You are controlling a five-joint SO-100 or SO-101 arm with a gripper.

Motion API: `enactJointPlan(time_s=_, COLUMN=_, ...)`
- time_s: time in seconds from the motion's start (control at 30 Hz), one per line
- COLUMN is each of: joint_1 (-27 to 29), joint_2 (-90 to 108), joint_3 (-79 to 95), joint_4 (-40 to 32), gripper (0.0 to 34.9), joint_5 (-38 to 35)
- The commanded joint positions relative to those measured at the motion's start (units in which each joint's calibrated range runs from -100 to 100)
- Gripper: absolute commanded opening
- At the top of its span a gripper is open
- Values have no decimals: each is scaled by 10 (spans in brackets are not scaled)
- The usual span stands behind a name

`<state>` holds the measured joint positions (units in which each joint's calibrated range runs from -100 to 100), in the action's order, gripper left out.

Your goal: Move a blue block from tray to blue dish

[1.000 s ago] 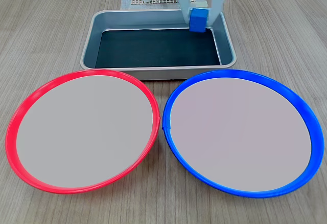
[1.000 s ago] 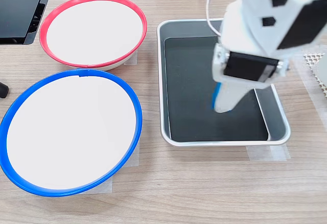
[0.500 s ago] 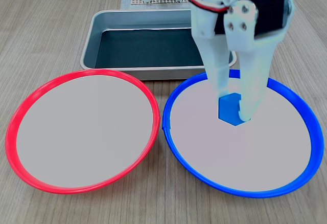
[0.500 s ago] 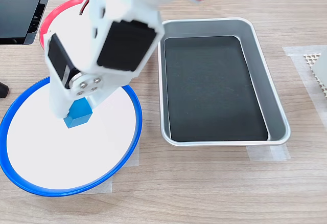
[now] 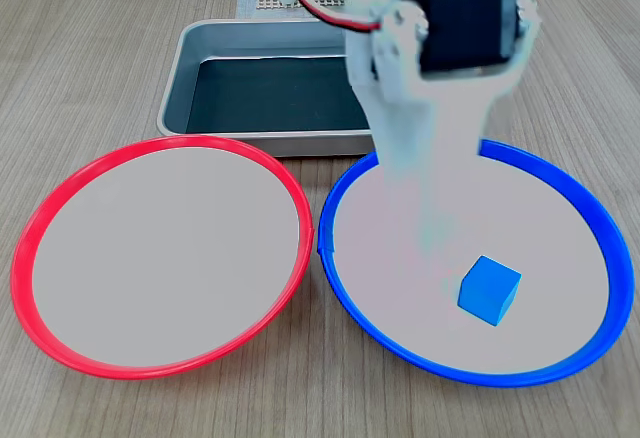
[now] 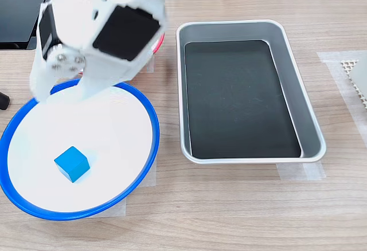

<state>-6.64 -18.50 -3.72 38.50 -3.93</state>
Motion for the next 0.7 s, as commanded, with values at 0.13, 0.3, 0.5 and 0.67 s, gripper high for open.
enactJointPlan(time_s=0.13, joint_1=107, joint_2=428, joint_3=507, joint_4=-185, gripper=2, joint_5=96)
enactJointPlan(time_s=0.3, joint_1=124, joint_2=790, joint_3=833, joint_4=-165, gripper=1, joint_5=87)
enactJointPlan(time_s=0.5, joint_1=136, joint_2=1016, joint_3=991, joint_4=-74, gripper=1, joint_5=83)
enactJointPlan(time_s=0.67, joint_1=136, joint_2=1128, joint_3=1037, joint_4=8, gripper=1, joint_5=79)
